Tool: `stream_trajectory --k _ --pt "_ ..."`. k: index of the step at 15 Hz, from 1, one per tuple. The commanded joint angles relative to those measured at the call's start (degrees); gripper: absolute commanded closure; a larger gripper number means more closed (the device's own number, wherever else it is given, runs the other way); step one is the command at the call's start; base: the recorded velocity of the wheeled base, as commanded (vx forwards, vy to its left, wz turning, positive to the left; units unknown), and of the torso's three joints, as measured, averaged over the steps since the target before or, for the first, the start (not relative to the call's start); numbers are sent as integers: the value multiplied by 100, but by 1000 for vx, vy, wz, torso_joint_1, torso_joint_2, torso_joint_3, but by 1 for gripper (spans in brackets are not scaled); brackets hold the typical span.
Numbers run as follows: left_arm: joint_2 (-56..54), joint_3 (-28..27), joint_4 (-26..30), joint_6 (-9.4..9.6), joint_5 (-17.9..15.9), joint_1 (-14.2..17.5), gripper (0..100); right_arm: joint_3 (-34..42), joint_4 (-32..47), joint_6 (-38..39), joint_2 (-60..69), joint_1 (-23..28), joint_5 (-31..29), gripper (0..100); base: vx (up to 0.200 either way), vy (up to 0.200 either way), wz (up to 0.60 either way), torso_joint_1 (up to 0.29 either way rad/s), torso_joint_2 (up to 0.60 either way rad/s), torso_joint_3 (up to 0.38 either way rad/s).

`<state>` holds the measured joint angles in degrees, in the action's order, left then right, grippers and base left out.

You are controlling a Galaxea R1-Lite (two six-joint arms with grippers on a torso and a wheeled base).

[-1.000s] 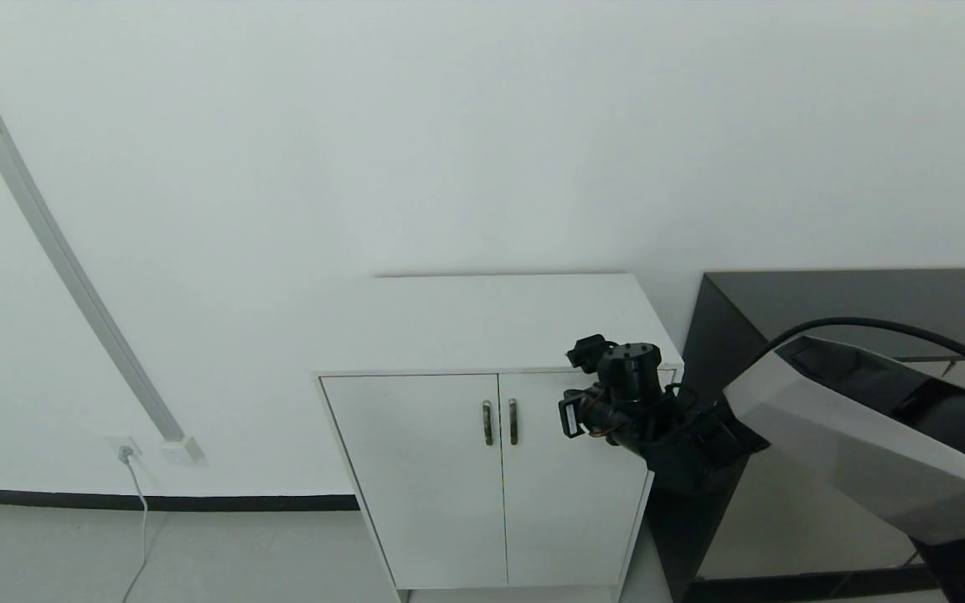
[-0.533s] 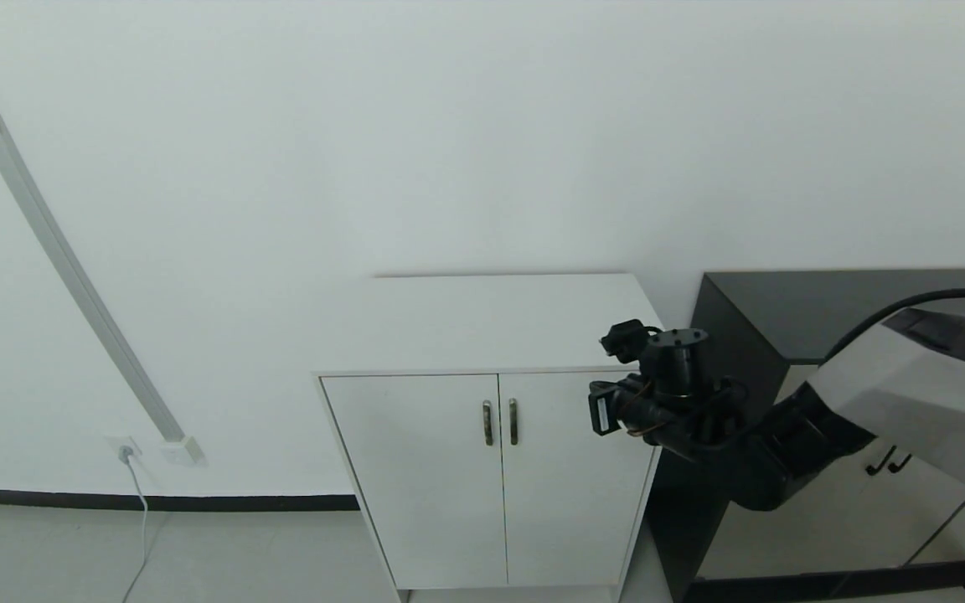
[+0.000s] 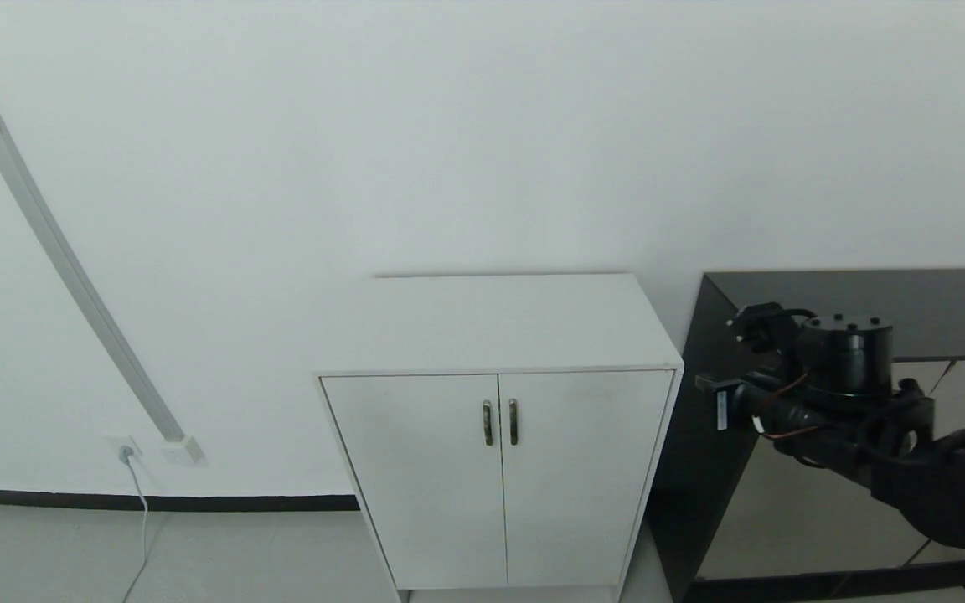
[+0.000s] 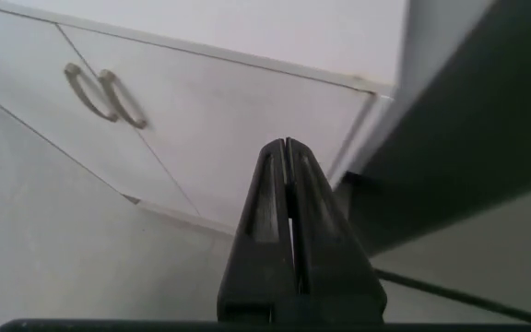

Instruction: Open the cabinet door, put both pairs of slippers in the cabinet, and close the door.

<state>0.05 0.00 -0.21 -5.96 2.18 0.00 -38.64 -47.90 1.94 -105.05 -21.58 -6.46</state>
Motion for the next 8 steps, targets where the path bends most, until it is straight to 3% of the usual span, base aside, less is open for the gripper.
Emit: stream_trajectory --k 1,3,8 --pt "4 0 -6 -2 -7 0 100 648 17 0 907 391 -119 100 0 0 0 0 0 0" --pt "4 0 3 -2 -7 0 100 1034 8 0 1267 602 -672 100 0 0 0 0 0 0" --pt "4 0 3 7 -7 0 100 2168 44 -36 2507 936 -769 100 0 0 0 0 0 0"
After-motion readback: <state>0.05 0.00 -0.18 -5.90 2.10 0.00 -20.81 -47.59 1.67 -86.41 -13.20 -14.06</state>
